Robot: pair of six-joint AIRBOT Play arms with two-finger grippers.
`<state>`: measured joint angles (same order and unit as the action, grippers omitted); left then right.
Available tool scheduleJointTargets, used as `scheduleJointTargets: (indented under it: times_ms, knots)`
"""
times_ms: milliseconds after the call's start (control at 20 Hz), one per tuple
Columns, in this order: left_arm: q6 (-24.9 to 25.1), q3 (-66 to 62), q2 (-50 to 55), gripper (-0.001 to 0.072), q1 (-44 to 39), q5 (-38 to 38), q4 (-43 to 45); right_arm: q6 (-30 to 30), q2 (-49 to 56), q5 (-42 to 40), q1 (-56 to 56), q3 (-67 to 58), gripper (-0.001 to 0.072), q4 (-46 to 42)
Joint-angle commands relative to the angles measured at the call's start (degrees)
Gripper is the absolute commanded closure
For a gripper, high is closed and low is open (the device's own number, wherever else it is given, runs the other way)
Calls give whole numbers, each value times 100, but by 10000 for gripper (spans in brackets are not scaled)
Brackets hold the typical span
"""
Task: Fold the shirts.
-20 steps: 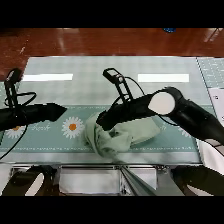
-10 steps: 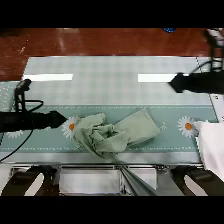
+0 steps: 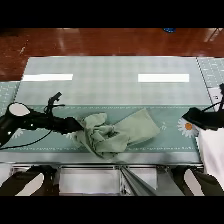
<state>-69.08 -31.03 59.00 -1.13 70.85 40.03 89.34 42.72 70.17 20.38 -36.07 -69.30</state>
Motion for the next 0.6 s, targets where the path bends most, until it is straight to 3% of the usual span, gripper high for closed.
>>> scheduleJointTargets:
  times_ms: [0, 250, 550]
  knots:
    - [1043, 31, 629, 688, 2, 57, -1290, -474, -31, 39, 170, 962, 306, 1005]
    - [1250, -157, 636, 687, 2, 20, -1569, -573, 90, -85, -396, 1429, 306, 1390]
    - [1252, -184, 636, 687, 2, 28, -1567, -461, 1333, -984, -1569, 1427, 316, 2048]
